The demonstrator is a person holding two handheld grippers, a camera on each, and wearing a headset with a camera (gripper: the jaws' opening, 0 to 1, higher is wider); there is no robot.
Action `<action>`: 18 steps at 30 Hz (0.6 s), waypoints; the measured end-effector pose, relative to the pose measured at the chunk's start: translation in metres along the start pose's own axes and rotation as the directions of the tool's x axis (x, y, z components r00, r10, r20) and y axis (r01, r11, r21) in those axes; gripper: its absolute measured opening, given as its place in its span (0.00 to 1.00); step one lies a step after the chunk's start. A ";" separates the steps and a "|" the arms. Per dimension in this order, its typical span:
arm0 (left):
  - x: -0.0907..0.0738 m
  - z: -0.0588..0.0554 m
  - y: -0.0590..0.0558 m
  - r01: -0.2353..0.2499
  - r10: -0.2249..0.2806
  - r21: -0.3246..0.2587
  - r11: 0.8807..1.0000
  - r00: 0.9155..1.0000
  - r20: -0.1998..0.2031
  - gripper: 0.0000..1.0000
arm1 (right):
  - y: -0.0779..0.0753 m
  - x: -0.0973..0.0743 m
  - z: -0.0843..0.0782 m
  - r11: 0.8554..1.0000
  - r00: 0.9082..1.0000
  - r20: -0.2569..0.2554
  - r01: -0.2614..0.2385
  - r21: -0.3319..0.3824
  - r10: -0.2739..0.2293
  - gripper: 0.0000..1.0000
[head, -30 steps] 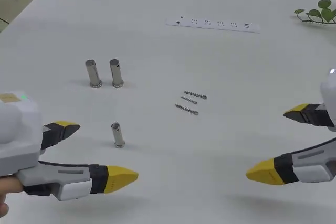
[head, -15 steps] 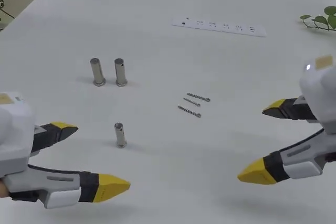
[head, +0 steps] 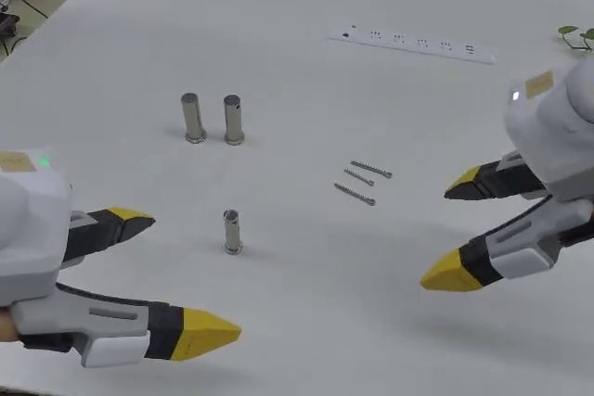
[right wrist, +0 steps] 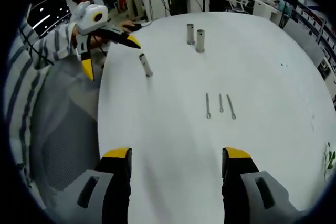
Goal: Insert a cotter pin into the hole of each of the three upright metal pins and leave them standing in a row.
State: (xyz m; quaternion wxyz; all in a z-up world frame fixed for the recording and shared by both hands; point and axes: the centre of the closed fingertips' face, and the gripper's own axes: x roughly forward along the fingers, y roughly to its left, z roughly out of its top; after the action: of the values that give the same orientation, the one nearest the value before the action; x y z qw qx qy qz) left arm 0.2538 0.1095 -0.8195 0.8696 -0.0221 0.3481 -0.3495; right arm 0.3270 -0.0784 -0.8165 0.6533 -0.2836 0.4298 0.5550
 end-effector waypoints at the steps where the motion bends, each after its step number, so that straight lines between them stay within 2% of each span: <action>1: 0.000 0.000 -0.001 0.002 -0.002 0.001 1.000 1.000 -0.001 0.96 | -0.002 0.002 0.001 1.000 1.000 -0.010 0.000 -0.011 0.000 0.71; 7: -0.003 0.000 -0.006 0.008 -0.008 0.007 1.000 1.000 0.004 0.95 | -0.010 0.010 0.013 1.000 1.000 0.002 -0.019 -0.021 0.019 0.68; 12: -0.009 0.000 -0.006 -0.008 0.007 0.003 1.000 1.000 0.015 0.95 | -0.020 0.015 0.020 1.000 1.000 -0.005 -0.007 -0.008 0.007 0.65; 15: -0.013 -0.004 -0.004 -0.010 0.010 -0.005 1.000 1.000 0.007 0.96 | -0.026 0.017 0.024 1.000 1.000 -0.008 -0.002 0.003 0.002 0.58; 18: -0.017 -0.007 -0.002 -0.018 0.018 -0.009 1.000 1.000 -0.002 0.95 | -0.031 0.019 0.030 1.000 1.000 0.011 -0.003 0.014 0.003 0.53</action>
State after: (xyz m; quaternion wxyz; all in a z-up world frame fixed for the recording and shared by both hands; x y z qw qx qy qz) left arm 0.2394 0.1195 -0.8145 0.8722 -0.0224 0.3508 -0.3402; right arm 0.3650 -0.0507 -0.8223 0.6568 -0.2751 0.4305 0.5545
